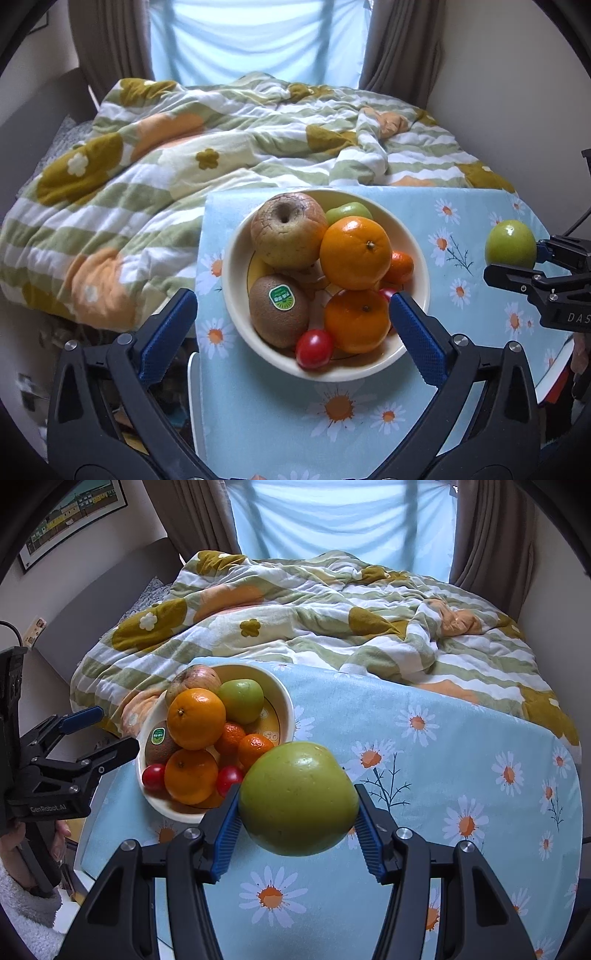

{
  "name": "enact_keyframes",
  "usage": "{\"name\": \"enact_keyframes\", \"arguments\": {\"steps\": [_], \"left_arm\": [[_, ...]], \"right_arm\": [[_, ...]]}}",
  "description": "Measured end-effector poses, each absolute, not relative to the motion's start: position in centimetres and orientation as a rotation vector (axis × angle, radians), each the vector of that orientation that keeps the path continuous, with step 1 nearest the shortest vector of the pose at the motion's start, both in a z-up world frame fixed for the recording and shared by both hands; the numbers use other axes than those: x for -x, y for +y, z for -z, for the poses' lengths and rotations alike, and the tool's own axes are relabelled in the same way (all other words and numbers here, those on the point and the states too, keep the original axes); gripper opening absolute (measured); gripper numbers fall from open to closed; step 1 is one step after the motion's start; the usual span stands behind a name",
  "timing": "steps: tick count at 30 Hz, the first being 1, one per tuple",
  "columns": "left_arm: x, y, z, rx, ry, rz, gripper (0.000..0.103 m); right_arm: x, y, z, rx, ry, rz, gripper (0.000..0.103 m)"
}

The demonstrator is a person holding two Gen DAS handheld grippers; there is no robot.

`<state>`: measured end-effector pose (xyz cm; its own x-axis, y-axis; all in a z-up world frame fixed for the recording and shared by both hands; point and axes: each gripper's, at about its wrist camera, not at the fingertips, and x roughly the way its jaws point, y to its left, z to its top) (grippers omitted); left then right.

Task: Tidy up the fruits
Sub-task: 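Lower the green apple into the bowl and open the right gripper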

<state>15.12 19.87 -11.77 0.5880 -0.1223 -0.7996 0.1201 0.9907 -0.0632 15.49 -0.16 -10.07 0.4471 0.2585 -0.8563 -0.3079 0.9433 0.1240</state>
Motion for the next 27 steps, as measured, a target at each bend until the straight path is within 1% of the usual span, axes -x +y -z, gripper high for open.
{"name": "enact_keyframes", "arguments": {"steps": [6,16,27], "left_arm": [[-13.5,20.3,11.8,0.022,0.947,0.088,0.103],[-11.0,21.1,12.8,0.061,0.983,-0.001,0.103],[-10.2,20.1,13.9,0.076,1.006,-0.031,0.103]], "right_arm": [[-16.2,1.1,10.3,0.092,1.041,-0.432,0.053],[-17.2,4.5,12.9,0.188,1.028,-0.609,0.053],[-17.6,6.1,14.8,0.275,0.995,-0.658,0.053]]}}
